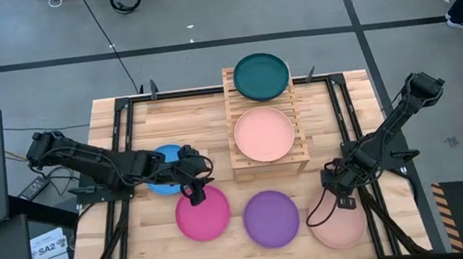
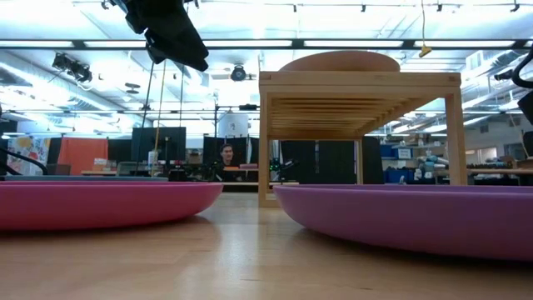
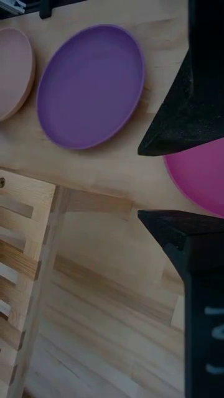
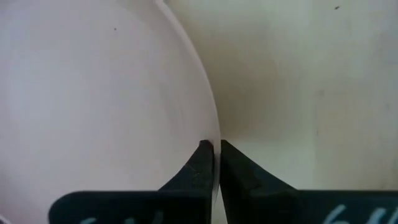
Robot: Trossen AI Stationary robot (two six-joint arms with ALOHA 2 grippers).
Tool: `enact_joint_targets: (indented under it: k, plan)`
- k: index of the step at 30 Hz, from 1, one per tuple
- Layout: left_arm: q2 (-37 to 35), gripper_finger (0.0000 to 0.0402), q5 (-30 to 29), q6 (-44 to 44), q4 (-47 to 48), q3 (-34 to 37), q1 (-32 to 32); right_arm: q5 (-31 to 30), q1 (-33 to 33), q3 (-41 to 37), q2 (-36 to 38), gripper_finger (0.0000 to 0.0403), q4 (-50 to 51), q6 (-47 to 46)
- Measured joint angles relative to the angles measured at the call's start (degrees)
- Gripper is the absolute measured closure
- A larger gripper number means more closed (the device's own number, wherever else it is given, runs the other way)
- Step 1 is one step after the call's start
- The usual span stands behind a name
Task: Place and stack plates onto a shelf
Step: Stack the light pink plate on top of the light pink plate
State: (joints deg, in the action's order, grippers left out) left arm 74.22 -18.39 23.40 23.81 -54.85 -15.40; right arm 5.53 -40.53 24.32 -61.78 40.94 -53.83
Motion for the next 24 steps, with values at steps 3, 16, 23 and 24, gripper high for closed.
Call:
enact_joint_targets:
  k: [3,16,23,24]
  plan:
    - [0.0,0.0244,0.0,0.01,0.0,0.0,-0.01,1.54,0.0,-0.02,0.0,0.0386,-0.56,0.04]
    - [0.0,0.0244,0.0,0.0,0.02,0.0,0.0,4.96,0.92,7.9,1.01,0.0387,0.28,4.96]
    - [0.0,0.0244,0.0,0.0,0.0,0.0,0.0,5.04,2.47,16.86,1.03,0.0387,3.8,4.95]
    - [0.0,0.0244,0.0,0.0,0.0,0.0,-0.02,4.94,2.83,18.41,1.03,0.0387,4.28,4.86]
